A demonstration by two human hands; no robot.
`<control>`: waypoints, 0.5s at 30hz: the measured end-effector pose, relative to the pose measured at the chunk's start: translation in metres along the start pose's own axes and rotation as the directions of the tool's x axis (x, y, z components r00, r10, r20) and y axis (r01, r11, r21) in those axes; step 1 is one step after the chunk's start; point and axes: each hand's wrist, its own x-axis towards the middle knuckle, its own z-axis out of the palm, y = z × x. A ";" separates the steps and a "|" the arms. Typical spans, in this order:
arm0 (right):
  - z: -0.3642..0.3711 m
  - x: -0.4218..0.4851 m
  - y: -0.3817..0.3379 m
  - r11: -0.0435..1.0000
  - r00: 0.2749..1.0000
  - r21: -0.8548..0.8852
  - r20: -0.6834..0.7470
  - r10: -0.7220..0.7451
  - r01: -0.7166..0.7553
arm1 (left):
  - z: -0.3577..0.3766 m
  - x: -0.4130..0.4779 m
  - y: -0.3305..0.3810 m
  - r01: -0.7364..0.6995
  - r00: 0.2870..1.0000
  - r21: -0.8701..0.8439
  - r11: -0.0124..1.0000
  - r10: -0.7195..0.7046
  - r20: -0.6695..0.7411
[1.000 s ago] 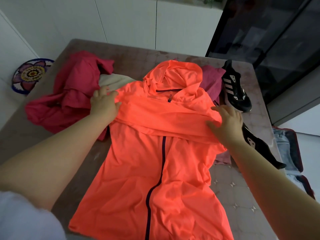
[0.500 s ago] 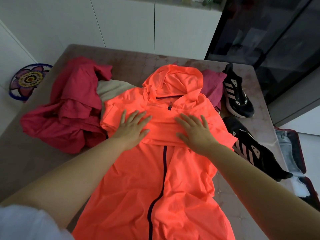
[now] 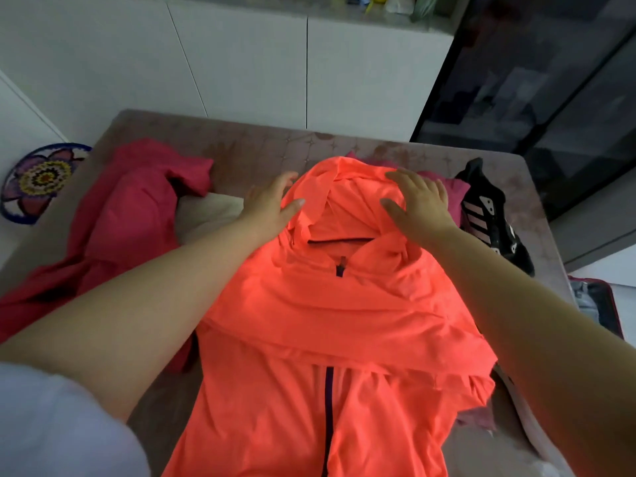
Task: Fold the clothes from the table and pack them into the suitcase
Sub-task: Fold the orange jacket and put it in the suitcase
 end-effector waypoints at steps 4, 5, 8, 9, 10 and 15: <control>0.006 0.034 0.008 0.996 0.999 -0.088 0.049 0.013 -0.009 | 0.021 0.029 -0.013 0.149 0.987 -0.170 0.974 -0.138 0.079; 0.009 0.040 0.010 0.994 0.997 -0.109 0.078 0.021 -0.012 | 0.025 0.034 -0.015 0.186 0.980 -0.188 0.964 -0.169 0.102; 0.018 0.050 0.014 0.991 0.992 -0.131 0.126 0.021 -0.004 | 0.037 0.044 -0.022 0.266 0.957 -0.166 0.950 -0.239 0.166; 0.022 0.052 0.015 0.993 0.993 -0.118 0.113 0.014 0.000 | 0.040 0.047 -0.024 0.287 0.949 -0.143 0.947 -0.260 0.181; 0.025 0.053 0.014 0.996 0.996 -0.093 0.085 0.011 -0.003 | 0.043 0.048 -0.026 0.307 0.941 -0.127 0.943 -0.281 0.190; 0.030 0.054 0.007 0.994 0.993 0.025 -0.045 0.111 -0.110 | 0.055 0.061 -0.032 0.432 0.899 -0.146 0.890 -0.411 0.154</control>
